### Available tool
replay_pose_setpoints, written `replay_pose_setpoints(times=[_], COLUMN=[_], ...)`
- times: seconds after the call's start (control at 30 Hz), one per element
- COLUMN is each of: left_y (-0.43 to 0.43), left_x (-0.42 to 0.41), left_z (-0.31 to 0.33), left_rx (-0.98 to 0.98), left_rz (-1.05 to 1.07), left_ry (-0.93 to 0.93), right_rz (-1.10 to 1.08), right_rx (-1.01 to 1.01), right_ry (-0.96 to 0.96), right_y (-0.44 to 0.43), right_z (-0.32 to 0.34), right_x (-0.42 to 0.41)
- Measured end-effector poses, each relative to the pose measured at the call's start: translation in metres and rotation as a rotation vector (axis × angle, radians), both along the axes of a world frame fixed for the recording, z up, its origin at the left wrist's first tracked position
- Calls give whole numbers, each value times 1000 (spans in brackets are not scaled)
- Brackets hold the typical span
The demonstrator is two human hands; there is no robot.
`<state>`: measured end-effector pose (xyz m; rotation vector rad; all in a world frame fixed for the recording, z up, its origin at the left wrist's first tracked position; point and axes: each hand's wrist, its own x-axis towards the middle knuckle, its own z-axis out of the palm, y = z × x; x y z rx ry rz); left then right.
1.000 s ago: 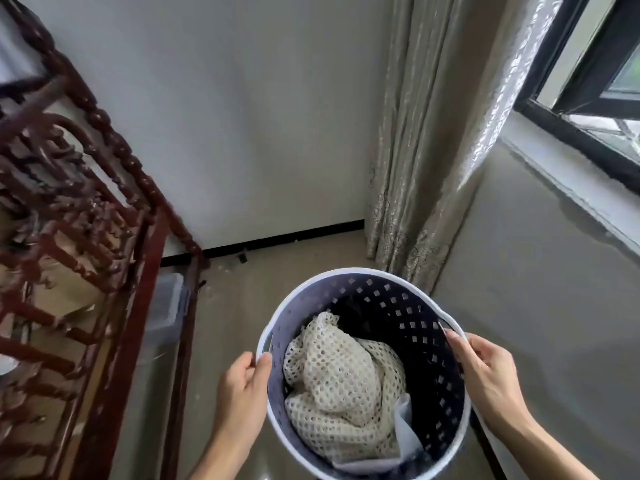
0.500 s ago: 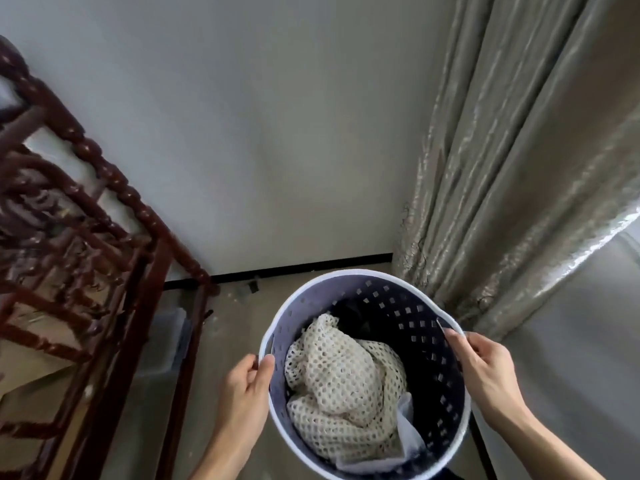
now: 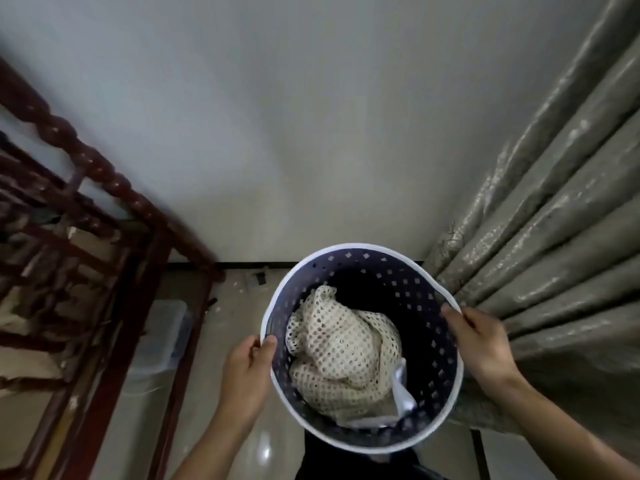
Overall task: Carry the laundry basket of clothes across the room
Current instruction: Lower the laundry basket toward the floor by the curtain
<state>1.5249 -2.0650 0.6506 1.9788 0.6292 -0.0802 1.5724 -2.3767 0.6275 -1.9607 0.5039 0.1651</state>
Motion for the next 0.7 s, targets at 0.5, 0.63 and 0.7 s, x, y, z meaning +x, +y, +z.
replay_pose_setpoints(times=[0.5, 0.63, 0.7], left_y=[35, 27, 20], left_x=[233, 275, 296], left_z=[-171, -258, -308], left_rx=[-4, -56, -64], left_rz=[-196, -128, -87], left_ry=[361, 439, 460], right_rz=[-148, -120, -108], right_rx=[-224, -204, -192], right_ry=[262, 344, 385], right_y=[38, 31, 27], right_z=[-177, -267, -319], right_x=[174, 211, 230])
